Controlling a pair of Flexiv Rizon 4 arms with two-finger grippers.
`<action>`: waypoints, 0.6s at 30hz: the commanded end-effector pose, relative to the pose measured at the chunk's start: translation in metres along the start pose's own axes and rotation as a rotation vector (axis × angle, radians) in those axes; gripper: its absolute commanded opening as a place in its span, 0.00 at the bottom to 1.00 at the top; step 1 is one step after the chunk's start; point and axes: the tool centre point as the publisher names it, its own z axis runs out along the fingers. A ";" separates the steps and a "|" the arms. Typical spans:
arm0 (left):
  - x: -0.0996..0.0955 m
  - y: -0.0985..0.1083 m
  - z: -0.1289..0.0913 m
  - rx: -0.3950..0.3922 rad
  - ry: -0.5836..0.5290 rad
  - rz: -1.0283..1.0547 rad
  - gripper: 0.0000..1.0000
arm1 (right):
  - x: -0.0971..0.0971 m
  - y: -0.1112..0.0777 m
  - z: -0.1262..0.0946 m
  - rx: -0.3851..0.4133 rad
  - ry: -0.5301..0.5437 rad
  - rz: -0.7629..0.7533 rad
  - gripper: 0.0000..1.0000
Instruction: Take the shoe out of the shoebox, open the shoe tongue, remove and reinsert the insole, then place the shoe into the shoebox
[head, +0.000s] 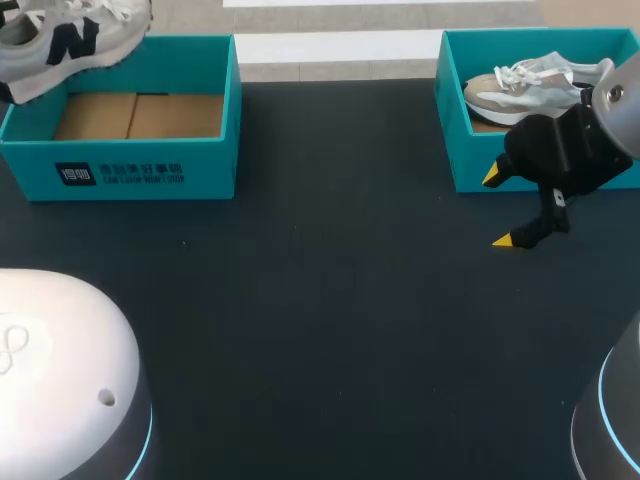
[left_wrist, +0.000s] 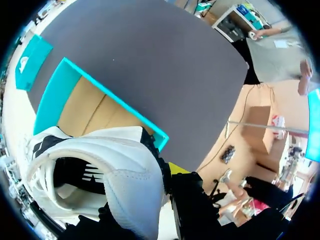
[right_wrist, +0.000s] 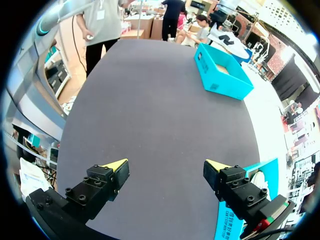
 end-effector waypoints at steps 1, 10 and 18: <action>0.006 -0.007 0.000 -0.145 -0.043 0.676 0.00 | 0.000 0.001 0.002 0.004 0.000 0.001 1.00; 0.006 -0.007 0.000 -0.145 -0.043 0.676 0.00 | 0.000 0.001 0.002 0.004 0.000 0.001 1.00; -0.002 -0.008 0.005 -0.120 -0.057 0.605 0.00 | 0.000 0.001 0.002 0.004 0.000 0.001 1.00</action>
